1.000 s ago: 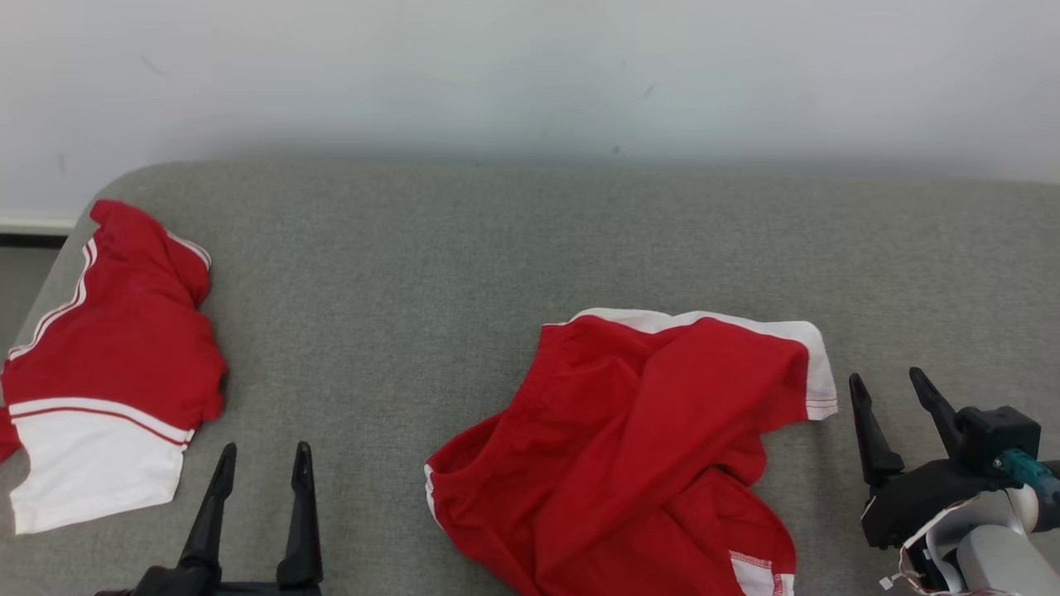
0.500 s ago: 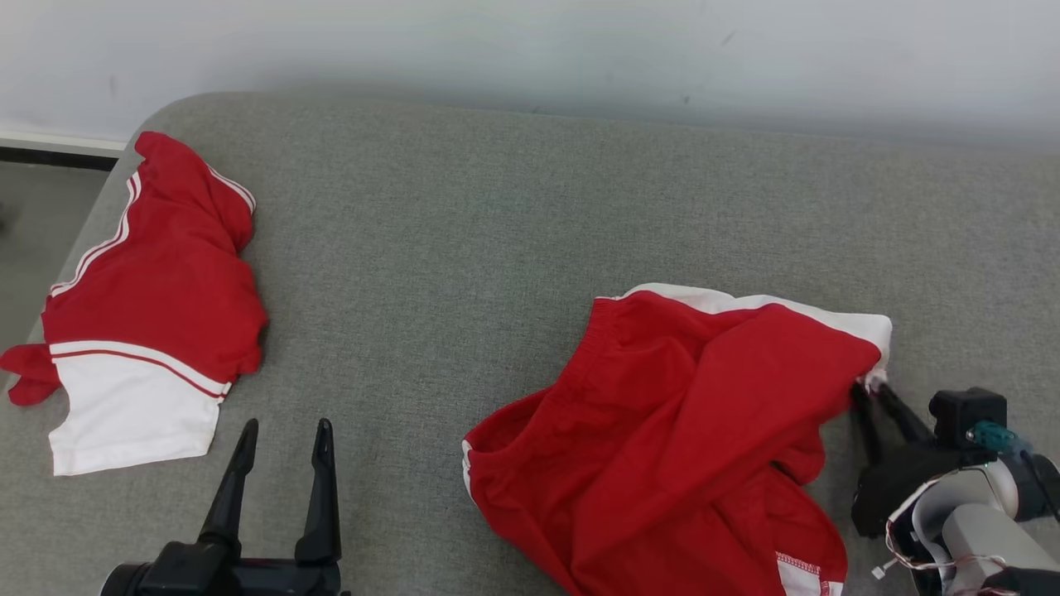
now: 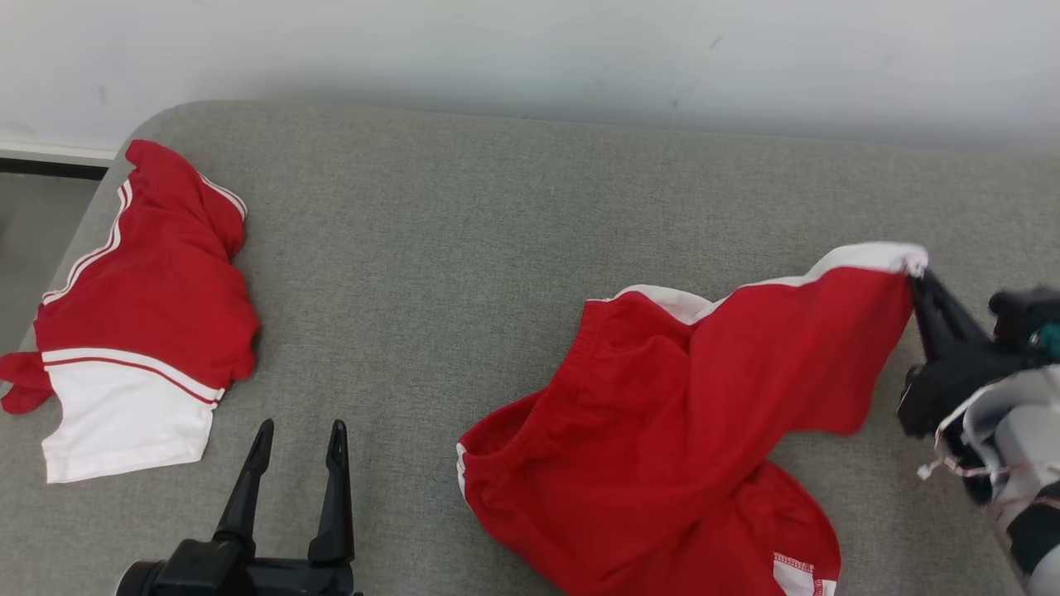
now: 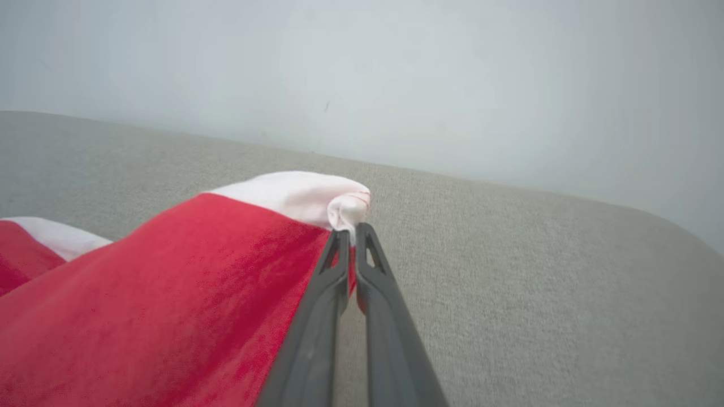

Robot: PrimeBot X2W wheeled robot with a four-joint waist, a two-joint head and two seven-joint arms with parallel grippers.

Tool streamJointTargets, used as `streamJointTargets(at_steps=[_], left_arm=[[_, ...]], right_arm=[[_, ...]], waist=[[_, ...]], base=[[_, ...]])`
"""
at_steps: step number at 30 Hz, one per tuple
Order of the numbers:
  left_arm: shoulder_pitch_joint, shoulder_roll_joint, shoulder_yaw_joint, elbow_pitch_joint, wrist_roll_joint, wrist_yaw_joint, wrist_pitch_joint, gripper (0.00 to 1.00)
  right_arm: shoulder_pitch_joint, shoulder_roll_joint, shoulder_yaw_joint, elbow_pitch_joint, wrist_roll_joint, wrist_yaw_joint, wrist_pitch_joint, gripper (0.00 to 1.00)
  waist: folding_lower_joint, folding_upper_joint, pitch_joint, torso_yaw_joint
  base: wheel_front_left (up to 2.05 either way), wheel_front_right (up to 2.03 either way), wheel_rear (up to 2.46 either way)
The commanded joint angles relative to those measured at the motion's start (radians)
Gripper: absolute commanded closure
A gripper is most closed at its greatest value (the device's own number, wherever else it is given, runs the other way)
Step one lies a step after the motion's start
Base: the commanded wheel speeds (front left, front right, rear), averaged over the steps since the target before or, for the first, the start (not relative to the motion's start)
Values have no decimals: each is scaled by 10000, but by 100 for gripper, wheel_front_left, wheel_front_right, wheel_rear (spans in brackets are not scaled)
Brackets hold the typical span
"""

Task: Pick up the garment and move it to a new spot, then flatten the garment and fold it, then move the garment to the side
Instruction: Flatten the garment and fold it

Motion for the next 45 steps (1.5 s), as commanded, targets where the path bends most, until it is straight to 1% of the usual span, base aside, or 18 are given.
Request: streamJointTargets(at_steps=[1, 6, 10, 15, 19, 20, 21, 26, 29, 32, 35, 36, 39, 42, 45], left_arm=[[-83, -8, 0, 30, -10, 3, -34, 0], [-140, -6, -87, 92, -80, -10, -34, 0], [-222, -8, -210, 142, -183, 24, -34, 0], [-340, -7, -404, 201, -347, 117, -34, 0], [-470, -5, -538, 233, -406, 170, -34, 0], [-460, -5, -558, 252, -420, 186, -34, 0], [-468, -5, -572, 283, -432, 195, -34, 0], [-452, -7, -453, 337, -304, 164, -34, 0], [-381, -6, -322, 385, -227, 127, -34, 0], [-281, -3, -162, 415, -167, 81, -34, 0], [-146, -6, 22, 421, -65, 33, -34, 0], [-146, -6, 22, 421, -65, 33, -34, 0], [-57, -1, 226, 381, 44, -12, -34, 0], [95, -3, 386, 386, 164, -75, -34, 0], [157, -1, 581, 364, 268, -103, -34, 0]], right_arm=[[-228, -115, 10, -96, 8, -22, -49, 100], [-1435, -530, 139, -235, -64, -22, -51, 100], [-2542, -750, 300, -72, -80, -22, 99, 100], [-3646, -724, 425, 625, -202, -22, 293, 100], [-4069, -557, 600, 1464, -413, -22, 360, 100], [-4084, -508, 642, 1672, -410, -22, 371, 53], [-4098, -459, 676, 1864, -390, -22, 388, 0], [-4009, -297, 885, 2300, -297, -22, 217, 0], [-3759, -252, 963, 2226, -171, -22, 78, 0], [-3443, -233, 870, 1870, 71, -22, -25, 0], [-2952, -341, 584, 984, 213, -22, -50, 0], [-2952, -341, 584, 984, 213, -22, -50, 0], [-2046, -401, 60, -218, 201, -22, -29, 0], [-1057, -298, -591, -1419, -27, -22, -31, 0], [70, -63, -1266, -2513, -246, -22, -33, 0]], waist=[[-1, -1, -6, 38], [-1, -1, 86, 260], [-1, -1, 251, 454], [-1, -1, 478, 695], [-1, -1, 573, 823], [-1, -1, 579, 835], [-1, -1, 576, 836], [-1, -1, 412, 602], [-1, -1, 206, 355], [-1, -1, -52, 81], [-1, -1, -306, -222], [-1, -1, -306, -222], [-1, -1, -517, -520], [-1, -1, -715, -792], [-1, -1, -860, -1016]], base=[[0, 0, 0], [0, 0, 0], [0, 0, 0], [0, 0, 0], [0, 0, 0], [0, 0, 0], [0, 0, 0], [0, 0, 0], [0, 0, 0], [0, 0, 0], [0, 0, 0], [0, 0, 0], [0, 0, 0], [0, 0, 0], [0, 0, 0]])
